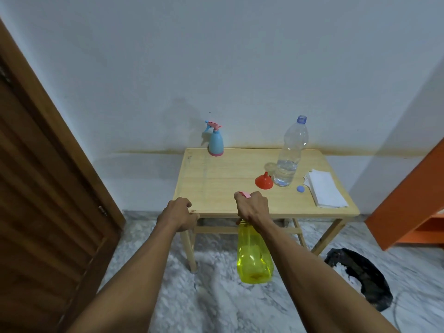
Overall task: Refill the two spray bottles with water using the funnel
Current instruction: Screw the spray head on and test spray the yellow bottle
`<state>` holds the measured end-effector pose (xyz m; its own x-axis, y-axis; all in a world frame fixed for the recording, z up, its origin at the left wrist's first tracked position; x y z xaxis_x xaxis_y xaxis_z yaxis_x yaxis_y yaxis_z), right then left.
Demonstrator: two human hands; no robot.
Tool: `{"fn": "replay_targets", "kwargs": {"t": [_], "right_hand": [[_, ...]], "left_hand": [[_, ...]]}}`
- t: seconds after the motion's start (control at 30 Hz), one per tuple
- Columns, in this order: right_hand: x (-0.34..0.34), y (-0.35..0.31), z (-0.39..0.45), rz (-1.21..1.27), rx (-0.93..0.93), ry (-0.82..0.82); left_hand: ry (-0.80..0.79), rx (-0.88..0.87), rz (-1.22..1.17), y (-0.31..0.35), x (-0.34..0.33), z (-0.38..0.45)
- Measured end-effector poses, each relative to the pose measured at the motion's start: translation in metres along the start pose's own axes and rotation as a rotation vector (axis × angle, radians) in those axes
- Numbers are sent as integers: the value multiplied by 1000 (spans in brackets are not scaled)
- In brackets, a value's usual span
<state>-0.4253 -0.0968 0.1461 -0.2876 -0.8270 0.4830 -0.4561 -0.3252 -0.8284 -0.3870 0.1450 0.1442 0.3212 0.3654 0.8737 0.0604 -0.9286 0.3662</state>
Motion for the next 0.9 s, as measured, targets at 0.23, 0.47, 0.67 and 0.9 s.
{"fn": "replay_targets", "kwargs": {"t": [0.23,0.47,0.67,0.9], "right_hand": [[-21,-15,-11,-78,29,-61],[-9,-16,-10,-50,27,-27],[33,-6,-6,-59,-19,54],[57,-5,-8,107,65,24]], "left_hand": [[17,46,-13,-26,3,4],[27,41,-6,-23,0,7],[7,22,-25,-3,-11,8],[20,-32,-26,27,-20,7]]}}
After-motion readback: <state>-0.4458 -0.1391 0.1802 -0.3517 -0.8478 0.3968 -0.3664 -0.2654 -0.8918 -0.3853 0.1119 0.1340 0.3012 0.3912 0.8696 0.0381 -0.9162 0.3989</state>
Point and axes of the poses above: each hand's wrist, its own z-axis towards the middle knuckle, its own x-axis out of the back of the hand, y = z × x, the point moved 8 cm from there along z, towards the middle knuckle, and after that the axes turned 5 degrees about z, right-handed, at the moved point
